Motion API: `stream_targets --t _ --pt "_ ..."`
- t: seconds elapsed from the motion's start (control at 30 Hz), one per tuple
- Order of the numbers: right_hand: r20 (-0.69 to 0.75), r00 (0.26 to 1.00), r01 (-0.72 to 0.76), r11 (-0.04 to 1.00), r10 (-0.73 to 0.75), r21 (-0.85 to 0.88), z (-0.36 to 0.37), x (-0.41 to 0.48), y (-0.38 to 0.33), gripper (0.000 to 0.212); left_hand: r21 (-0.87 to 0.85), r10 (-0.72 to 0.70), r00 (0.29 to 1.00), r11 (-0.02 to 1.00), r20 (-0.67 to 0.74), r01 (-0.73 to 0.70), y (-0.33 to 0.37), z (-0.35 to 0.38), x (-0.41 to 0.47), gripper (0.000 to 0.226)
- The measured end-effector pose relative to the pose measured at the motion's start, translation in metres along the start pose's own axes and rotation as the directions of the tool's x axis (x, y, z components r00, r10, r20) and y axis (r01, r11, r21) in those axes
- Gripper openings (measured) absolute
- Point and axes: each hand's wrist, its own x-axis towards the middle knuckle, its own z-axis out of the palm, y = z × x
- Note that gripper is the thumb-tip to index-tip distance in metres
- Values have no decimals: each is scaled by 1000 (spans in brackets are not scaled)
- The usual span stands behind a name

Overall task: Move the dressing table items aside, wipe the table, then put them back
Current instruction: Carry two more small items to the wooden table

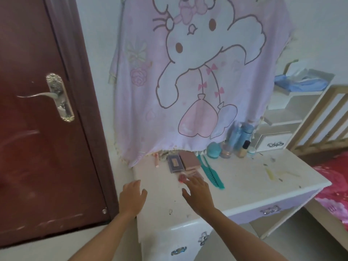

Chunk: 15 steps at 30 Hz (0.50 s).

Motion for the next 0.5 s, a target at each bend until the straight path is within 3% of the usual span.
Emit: stream_targets --t 0.1,0.2,0.5 --pt "10 1000 2 999 -3 53 13 37 15 11 2 -10 999 1000 39 10 11 7 33 43" --pt "42 998 -47 997 44 57 27 65 25 7 26 -5 997 1000 79 3 18 16 62 44" --pt "370 929 5 997 -31 73 49 124 43 30 61 -104 984 994 142 96 27 49 115 42"
